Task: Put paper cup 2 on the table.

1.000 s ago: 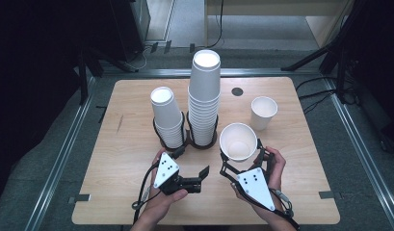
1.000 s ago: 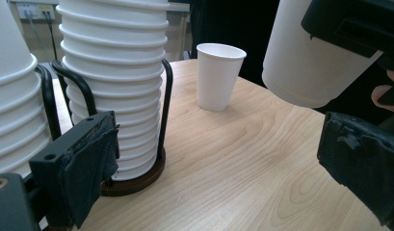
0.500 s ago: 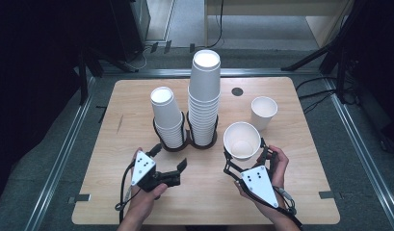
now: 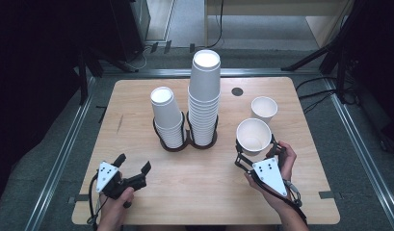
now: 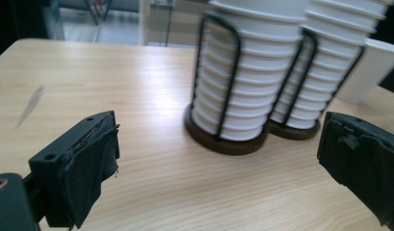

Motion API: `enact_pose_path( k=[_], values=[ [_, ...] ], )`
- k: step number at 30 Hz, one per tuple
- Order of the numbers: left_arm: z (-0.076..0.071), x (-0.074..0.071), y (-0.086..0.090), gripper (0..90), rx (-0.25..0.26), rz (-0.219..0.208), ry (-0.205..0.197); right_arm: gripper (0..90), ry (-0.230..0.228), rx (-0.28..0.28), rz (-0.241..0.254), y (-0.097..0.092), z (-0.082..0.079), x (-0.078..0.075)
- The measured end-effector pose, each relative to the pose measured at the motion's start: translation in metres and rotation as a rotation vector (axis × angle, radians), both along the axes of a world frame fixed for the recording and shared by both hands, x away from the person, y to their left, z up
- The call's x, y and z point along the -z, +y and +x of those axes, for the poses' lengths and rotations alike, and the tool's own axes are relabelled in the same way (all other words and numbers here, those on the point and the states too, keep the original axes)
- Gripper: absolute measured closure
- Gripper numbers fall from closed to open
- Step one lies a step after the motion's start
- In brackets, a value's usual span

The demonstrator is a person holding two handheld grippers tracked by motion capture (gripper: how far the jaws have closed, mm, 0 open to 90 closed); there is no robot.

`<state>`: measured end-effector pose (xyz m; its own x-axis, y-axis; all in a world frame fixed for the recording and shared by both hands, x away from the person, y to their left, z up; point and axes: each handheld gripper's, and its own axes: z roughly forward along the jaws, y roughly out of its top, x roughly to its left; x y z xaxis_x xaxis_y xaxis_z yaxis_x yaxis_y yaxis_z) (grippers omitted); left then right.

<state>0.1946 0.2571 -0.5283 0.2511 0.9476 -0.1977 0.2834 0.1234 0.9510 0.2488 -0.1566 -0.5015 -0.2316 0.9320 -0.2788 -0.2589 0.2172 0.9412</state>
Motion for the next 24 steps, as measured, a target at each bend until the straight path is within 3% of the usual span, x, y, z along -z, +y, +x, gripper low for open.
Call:
enact_pose_path(
  k=[8,11,14,19,24],
  values=[
    [0.004,0.008,0.016,1.1,-0.056,0.015,0.02,13.8,0.07,0.051,0.032,-0.023,0.016,0.013],
    [0.005,0.01,0.021,1.1,-0.075,0.003,0.03,13.8,0.1,0.072,0.044,-0.033,0.023,0.02],
    [0.005,0.011,0.025,1.1,-0.083,-0.015,0.032,13.9,0.122,0.09,0.049,-0.041,0.029,0.028],
    [0.006,0.012,0.028,1.1,-0.089,-0.01,0.041,13.8,0.155,0.114,0.037,-0.05,0.037,0.04],
    [0.006,0.012,0.029,1.1,-0.093,-0.011,0.041,13.8,0.201,0.12,0.058,-0.057,0.042,0.047]
  ],
)
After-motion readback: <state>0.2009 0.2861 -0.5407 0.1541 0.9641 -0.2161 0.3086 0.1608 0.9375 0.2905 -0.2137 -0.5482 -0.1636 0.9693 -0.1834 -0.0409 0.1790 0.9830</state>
